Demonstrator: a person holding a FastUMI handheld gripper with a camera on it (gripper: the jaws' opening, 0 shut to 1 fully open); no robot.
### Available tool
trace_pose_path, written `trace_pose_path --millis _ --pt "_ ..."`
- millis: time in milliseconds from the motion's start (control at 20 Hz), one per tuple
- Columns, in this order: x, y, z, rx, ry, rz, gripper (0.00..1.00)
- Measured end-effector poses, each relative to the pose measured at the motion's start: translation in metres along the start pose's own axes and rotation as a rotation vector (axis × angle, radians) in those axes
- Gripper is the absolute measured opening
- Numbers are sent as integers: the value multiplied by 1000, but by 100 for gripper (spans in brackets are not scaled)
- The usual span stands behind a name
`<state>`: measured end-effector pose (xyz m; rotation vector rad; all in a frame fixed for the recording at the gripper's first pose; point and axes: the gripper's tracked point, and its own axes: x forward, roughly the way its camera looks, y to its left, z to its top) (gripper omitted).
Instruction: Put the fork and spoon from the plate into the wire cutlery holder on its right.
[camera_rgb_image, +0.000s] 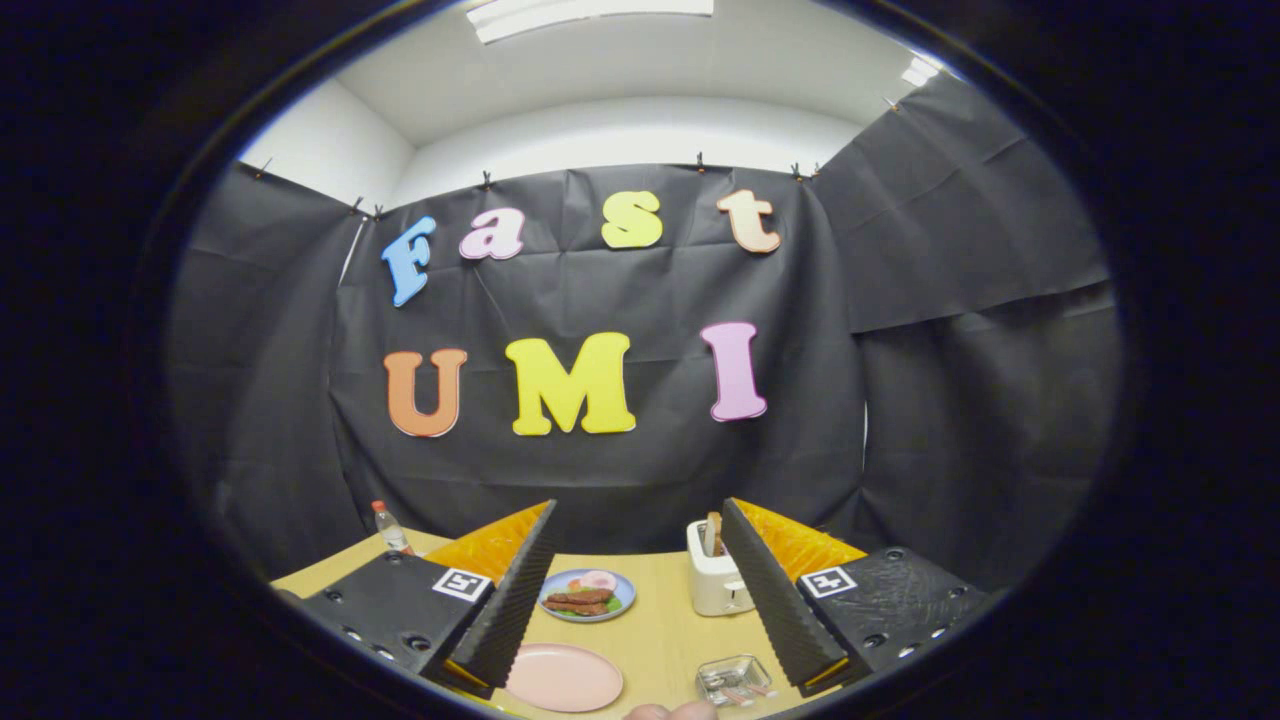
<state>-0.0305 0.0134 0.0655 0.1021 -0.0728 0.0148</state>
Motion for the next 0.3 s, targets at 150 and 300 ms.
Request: trace_pose_path --millis 150,300 --pt "-4 -1 5 -3 -28 -7 96" --pt "-4 -1 6 -11 -36 -7 96"
